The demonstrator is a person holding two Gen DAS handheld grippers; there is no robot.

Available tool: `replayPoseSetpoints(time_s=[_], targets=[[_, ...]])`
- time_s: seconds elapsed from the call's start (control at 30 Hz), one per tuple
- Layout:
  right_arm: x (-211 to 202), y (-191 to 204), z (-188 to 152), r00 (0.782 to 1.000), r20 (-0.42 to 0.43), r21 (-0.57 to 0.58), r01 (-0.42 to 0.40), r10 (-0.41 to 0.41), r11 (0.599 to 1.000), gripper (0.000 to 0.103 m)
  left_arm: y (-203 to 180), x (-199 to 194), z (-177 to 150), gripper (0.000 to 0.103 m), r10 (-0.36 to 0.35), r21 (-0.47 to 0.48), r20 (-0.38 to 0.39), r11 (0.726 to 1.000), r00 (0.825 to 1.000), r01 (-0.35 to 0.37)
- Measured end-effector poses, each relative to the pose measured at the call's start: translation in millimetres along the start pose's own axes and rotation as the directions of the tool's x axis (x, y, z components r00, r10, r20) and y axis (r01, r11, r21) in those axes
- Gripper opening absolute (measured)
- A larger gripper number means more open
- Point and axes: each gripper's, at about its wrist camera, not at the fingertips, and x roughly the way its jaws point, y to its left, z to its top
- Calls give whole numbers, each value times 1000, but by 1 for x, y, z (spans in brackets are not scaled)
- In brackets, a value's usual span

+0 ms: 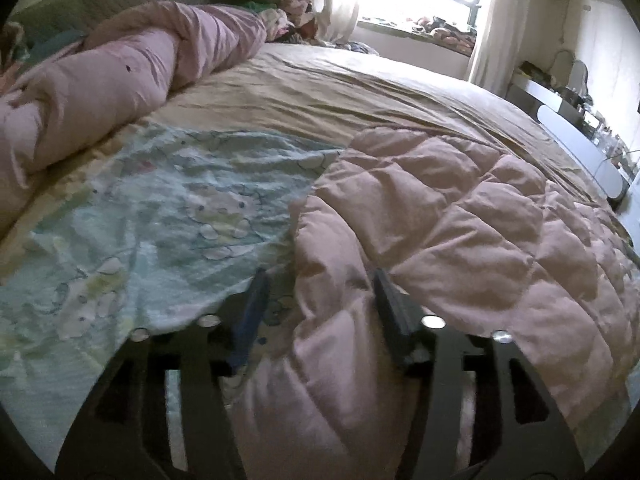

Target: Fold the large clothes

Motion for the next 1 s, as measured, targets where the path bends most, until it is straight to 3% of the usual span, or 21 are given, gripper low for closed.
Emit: replayPoseSetpoints(time_s=[0.1, 0.2, 0.3, 0.43, 0.57, 0.77, 0.9, 1.0], targets=[[1, 49, 5, 993, -23, -78, -117, 116, 990, 82, 2, -13, -1, 64, 9, 1, 11, 1000, 1000, -9], [16, 93, 10, 970, -90, -86, -231, 224, 969, 82, 3, -24, -1, 70, 29, 14, 19, 999, 999, -29], [33, 120, 13, 956, -150, -81, -264, 250, 961, 82, 7, -30, -1, 73, 24, 5, 20, 1000, 1000, -24], [59, 144, 3, 949, -244, -99, -227, 198, 969, 88, 10, -35, 2, 79, 33, 12, 30, 999, 999, -33], [78, 145, -4, 936, -295, -80, -225, 193, 971, 90, 15, -36, 3, 80, 31, 2, 33, 1000, 999, -31], [69, 139, -3, 939, -261, -75, -249, 222, 965, 91, 20, -38, 1, 90, 5, -17, 18, 1000, 1000, -5], [31, 94, -3, 957, -166, -6, -244, 239, 970, 96, 25, -42, 0, 94, -14, -28, 5, 999, 1000, 14], [8, 49, -4, 975, -110, 41, -187, 191, 981, 99, 30, -40, -2, 94, -44, -60, -23, 997, 999, 42]])
